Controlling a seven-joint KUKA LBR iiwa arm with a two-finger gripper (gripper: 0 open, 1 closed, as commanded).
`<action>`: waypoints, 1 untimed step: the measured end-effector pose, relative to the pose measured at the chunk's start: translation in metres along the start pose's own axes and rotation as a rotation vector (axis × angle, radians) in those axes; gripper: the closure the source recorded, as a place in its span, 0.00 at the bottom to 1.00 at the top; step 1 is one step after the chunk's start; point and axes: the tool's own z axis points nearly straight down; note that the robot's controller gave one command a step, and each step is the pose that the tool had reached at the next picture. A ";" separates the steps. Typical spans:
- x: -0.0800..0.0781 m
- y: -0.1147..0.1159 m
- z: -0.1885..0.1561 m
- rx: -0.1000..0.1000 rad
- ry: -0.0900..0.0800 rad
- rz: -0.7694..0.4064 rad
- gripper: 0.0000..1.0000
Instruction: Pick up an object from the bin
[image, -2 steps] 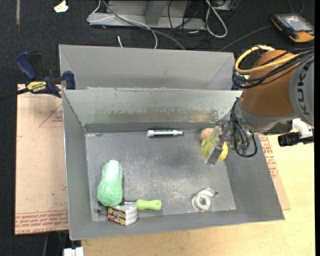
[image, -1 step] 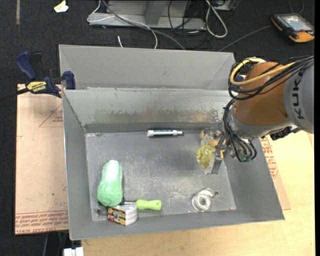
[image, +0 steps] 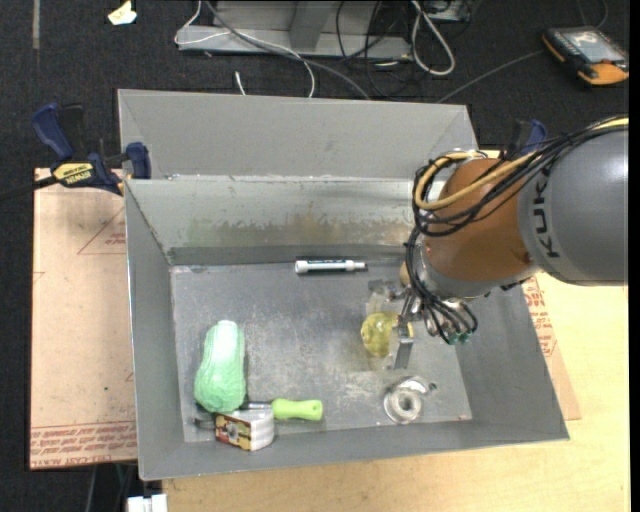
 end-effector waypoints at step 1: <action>0.007 -0.012 0.032 -0.001 0.001 -0.148 1.00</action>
Offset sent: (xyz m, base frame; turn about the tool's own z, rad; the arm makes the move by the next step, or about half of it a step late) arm -0.0081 0.0237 0.0873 0.0091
